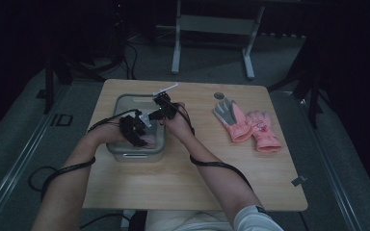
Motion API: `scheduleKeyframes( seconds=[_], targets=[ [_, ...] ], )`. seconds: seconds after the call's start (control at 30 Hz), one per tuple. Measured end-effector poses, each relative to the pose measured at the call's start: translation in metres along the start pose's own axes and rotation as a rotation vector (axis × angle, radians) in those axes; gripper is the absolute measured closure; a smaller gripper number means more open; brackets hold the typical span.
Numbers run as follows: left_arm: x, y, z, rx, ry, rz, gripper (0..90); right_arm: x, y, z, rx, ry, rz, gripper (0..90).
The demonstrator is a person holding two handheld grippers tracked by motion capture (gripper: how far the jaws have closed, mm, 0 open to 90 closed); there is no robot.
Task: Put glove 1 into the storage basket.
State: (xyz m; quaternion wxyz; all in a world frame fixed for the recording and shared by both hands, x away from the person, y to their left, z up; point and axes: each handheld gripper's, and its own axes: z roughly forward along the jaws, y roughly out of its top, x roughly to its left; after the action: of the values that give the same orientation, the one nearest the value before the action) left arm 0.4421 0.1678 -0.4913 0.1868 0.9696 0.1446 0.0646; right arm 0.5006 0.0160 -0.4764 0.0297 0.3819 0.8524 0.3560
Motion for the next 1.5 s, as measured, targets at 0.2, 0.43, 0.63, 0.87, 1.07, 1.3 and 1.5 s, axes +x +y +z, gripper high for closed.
scheduleKeyframes(
  seconds=[0.2,0.43,0.63,0.87,1.07,1.3,1.5],
  targets=[
    [-0.004,0.002,-0.028,-0.084,0.065,-0.082,35.7,-0.005,0.000,-0.028,-0.071,0.012,0.025,60.2],
    [-0.015,0.011,-0.051,-0.213,0.090,-0.154,27.2,-0.006,-0.010,-0.056,-0.104,0.026,-0.005,59.6],
    [-0.032,0.026,-0.054,-0.272,0.075,-0.157,27.3,-0.010,-0.023,-0.079,-0.117,0.019,-0.059,58.9],
    [-0.053,0.050,-0.049,-0.308,0.065,-0.153,27.3,-0.022,-0.041,-0.105,-0.129,0.006,-0.090,57.0],
    [-0.076,0.072,-0.039,-0.319,0.075,-0.108,27.3,-0.042,-0.056,-0.127,-0.143,-0.045,-0.110,57.2],
    [-0.096,0.097,-0.025,-0.308,0.081,-0.074,27.7,-0.064,-0.073,-0.148,-0.165,-0.087,-0.126,59.0],
    [-0.110,0.108,-0.015,-0.313,0.100,-0.082,27.7,-0.081,-0.086,-0.160,-0.175,-0.107,-0.142,59.2]
  ],
)
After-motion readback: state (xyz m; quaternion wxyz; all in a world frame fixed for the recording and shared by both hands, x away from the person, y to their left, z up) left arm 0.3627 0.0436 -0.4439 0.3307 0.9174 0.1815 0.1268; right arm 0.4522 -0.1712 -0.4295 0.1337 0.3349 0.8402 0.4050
